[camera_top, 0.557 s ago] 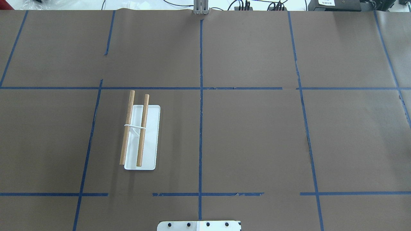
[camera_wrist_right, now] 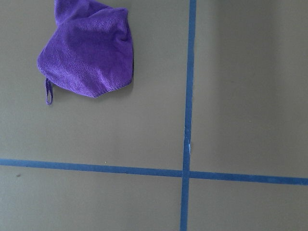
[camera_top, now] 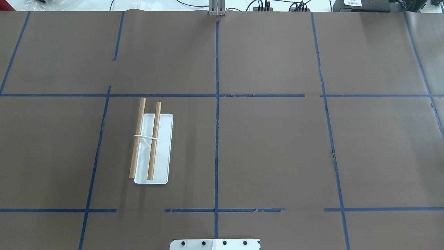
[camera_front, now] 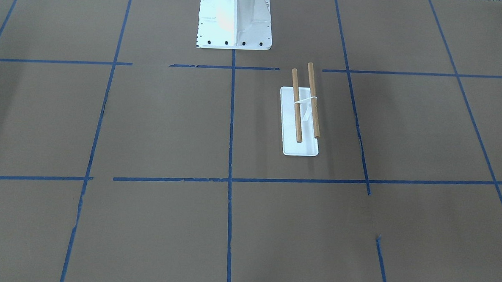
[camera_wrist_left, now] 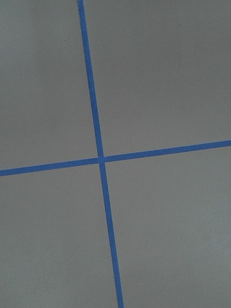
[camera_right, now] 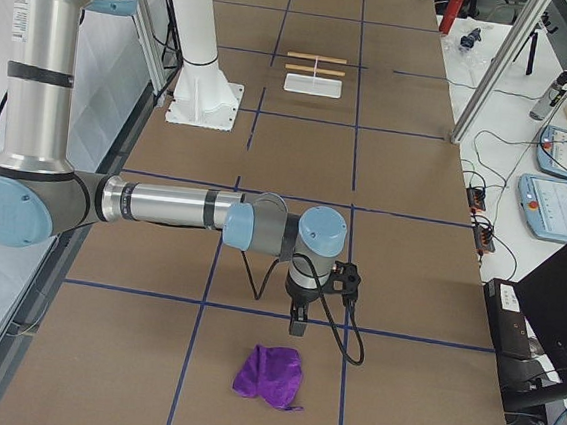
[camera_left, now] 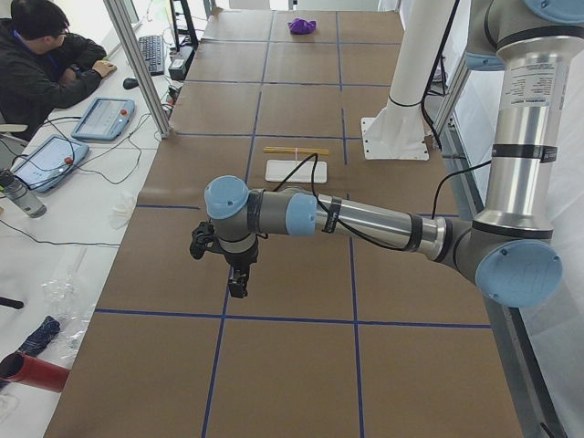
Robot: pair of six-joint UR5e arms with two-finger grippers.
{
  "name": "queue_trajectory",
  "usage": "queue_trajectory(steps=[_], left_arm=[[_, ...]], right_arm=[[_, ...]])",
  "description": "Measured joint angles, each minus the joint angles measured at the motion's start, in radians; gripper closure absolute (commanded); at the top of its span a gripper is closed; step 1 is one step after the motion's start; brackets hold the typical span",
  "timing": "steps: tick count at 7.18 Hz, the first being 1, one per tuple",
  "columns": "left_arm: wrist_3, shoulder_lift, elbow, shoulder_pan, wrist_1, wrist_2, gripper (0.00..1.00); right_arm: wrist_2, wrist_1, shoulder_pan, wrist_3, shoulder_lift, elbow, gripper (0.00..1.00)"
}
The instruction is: Hang towel on rack
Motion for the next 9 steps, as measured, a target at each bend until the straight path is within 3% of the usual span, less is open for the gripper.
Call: queue_trajectory(steps=[3,5,7,9], left_arm=[[0.000,-0.014,-0.044,0.026,-0.053,-0.007,0.00],[-0.003,-0.040,-0.013,0.026,-0.235,-0.006,0.00],[-0.002,-0.043,0.006,0.026,-0.342,-0.008,0.00],[0.000,-0.042,0.008,0.026,-0.365,-0.009,0.00]], right_arm=[[-0.001,0.001,-0.028,0.013,0.018,0.027,0.00],[0.016,0.055,-0.032,0.004,0.019,0.040,0.00],[0.031,0.260,-0.033,-0.060,-0.040,-0.037,0.00],[0.027,0.473,-0.066,-0.100,-0.062,-0.171,0.00]])
